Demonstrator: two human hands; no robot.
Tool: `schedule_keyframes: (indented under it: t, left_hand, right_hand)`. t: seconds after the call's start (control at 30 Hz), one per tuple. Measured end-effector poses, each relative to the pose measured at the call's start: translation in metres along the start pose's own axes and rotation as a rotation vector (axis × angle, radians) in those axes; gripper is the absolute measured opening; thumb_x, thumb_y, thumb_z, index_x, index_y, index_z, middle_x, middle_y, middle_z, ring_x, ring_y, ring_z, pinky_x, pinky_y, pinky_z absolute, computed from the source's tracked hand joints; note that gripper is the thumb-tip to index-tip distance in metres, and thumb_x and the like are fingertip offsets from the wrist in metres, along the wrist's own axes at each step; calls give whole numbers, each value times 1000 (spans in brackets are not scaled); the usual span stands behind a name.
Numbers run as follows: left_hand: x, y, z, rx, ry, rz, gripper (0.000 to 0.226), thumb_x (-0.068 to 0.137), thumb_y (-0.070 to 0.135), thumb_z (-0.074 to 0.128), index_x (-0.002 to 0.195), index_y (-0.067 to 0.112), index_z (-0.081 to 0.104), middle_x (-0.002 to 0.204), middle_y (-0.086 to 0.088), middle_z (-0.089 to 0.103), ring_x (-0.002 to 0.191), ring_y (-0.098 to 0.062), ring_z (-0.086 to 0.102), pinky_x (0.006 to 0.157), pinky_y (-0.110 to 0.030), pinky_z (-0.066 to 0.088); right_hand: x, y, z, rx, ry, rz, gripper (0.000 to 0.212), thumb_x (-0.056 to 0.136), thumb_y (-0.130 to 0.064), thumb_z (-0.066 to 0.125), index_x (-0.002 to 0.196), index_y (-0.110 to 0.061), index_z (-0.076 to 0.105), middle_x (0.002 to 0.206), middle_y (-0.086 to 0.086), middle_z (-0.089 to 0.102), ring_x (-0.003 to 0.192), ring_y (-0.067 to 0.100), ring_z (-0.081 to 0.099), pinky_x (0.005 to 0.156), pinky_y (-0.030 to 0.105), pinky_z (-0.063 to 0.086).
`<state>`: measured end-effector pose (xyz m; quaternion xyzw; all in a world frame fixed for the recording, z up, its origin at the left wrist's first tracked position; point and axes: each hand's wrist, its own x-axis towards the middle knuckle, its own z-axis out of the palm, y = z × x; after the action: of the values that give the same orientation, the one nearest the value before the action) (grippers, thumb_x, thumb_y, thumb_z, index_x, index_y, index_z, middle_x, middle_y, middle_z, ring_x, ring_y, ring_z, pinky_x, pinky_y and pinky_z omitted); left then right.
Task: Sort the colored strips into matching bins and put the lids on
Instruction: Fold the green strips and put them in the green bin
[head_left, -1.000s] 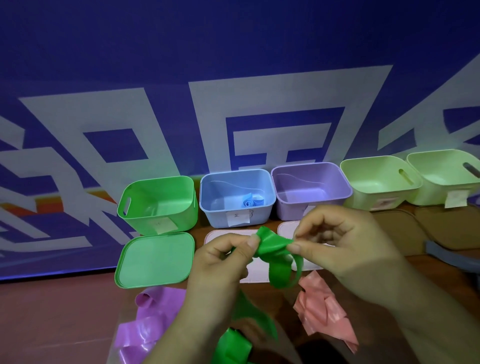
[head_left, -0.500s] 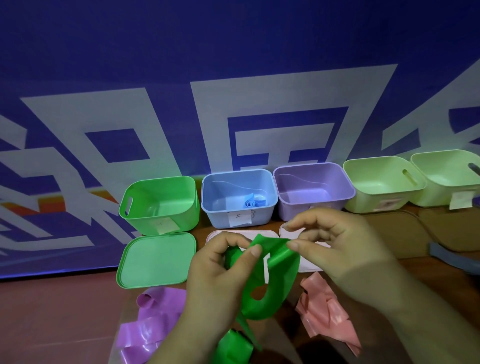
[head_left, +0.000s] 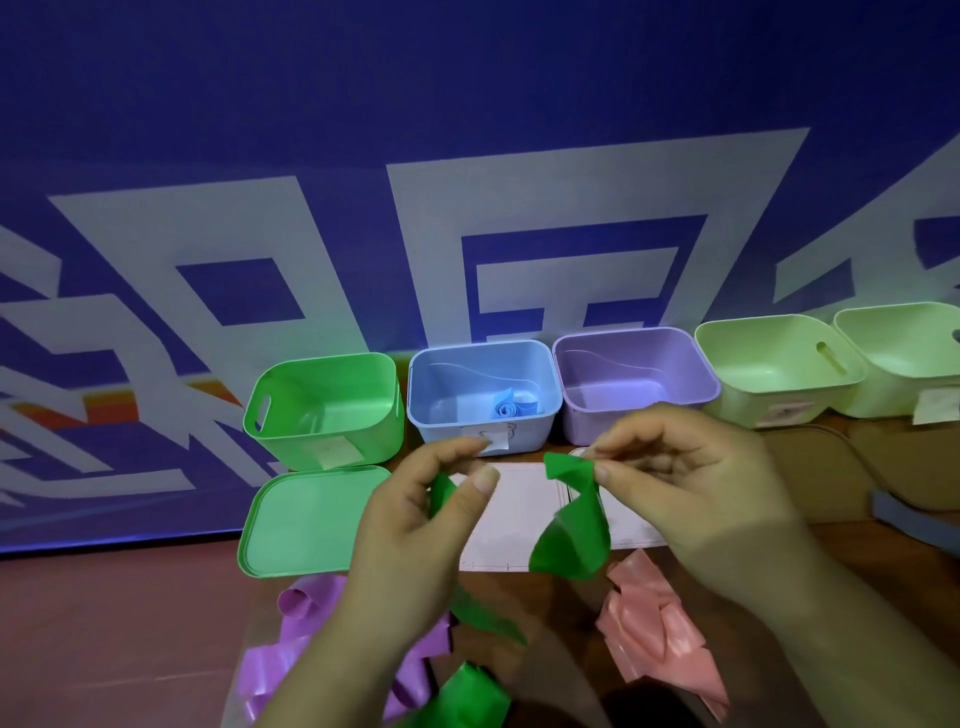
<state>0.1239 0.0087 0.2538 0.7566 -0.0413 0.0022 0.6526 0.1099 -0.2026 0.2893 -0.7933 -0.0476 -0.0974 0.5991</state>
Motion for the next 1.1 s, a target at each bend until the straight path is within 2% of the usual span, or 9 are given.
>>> schedule_keyframes:
  t: [0.17, 0.27, 0.4, 0.5, 0.57, 0.73, 0.87, 1.0, 1.1]
  left_hand:
    - [15, 11, 3, 75, -195, 67, 26, 81, 31, 72, 107, 33, 73, 109, 12, 72, 105, -5, 65, 89, -25, 49]
    - [17, 12, 9, 138, -198, 172, 15, 80, 25, 75, 94, 31, 74, 97, 9, 70, 98, -14, 66, 85, -28, 52]
    - [20, 14, 10, 244, -197, 254, 6, 84, 25, 72, 84, 31, 72, 88, 9, 66, 90, -16, 65, 79, -27, 50]
    - [21, 18, 8, 324, -225, 248, 4, 85, 28, 68, 84, 30, 71, 87, 12, 65, 88, -11, 63, 76, -21, 47]
    - [21, 21, 7, 366, -230, 252, 5, 85, 27, 68, 84, 32, 71, 86, 14, 64, 86, -8, 62, 73, -14, 43]
    - [20, 26, 7, 412, -186, 233, 20, 87, 17, 72, 78, 34, 69, 81, 18, 63, 79, -3, 59, 67, -9, 37]
    - [20, 26, 7, 380, -145, 182, 20, 88, 17, 72, 75, 31, 68, 78, 16, 65, 78, -3, 60, 69, -12, 40]
    - [18, 29, 8, 323, -126, 127, 22, 87, 15, 72, 71, 29, 68, 70, 19, 63, 65, 2, 55, 63, -11, 38]
    - [17, 29, 8, 282, -124, 88, 20, 87, 16, 73, 71, 27, 69, 68, 16, 64, 63, 0, 55, 62, -14, 41]
  right_hand:
    - [6, -6, 3, 137, -36, 33, 39, 75, 12, 74, 78, -27, 72, 82, 2, 76, 76, 18, 73, 75, 23, 58]
    - [8, -6, 4, 190, -42, 37, 40, 74, 14, 74, 78, -26, 73, 81, 4, 76, 74, 17, 73, 73, 21, 57]
    - [9, -2, 2, 240, -76, 84, 41, 77, 16, 69, 78, -24, 73, 84, 6, 77, 79, 16, 74, 74, 20, 56]
    - [10, 1, -3, 243, -141, 138, 33, 82, 15, 66, 83, -18, 71, 91, 7, 76, 88, 18, 74, 79, 21, 55]
    - [11, 1, -4, 239, -171, 141, 24, 78, 0, 73, 87, -22, 72, 96, 6, 76, 92, 20, 73, 82, 24, 55]
    - [8, -3, 1, 43, -227, 97, 38, 65, -23, 86, 97, -35, 68, 101, -7, 73, 96, 14, 71, 86, 34, 57]
    - [6, -7, 7, -95, -198, 46, 41, 70, -16, 88, 98, -39, 67, 98, -15, 72, 94, 8, 69, 89, 31, 56]
    - [5, -5, 12, -211, -150, -13, 35, 81, -9, 75, 95, -40, 67, 92, -18, 71, 87, 5, 70, 82, 22, 56]
    - [4, -2, 12, -97, -145, 58, 37, 84, -3, 71, 94, -39, 68, 90, -12, 72, 83, 11, 70, 82, 29, 58]
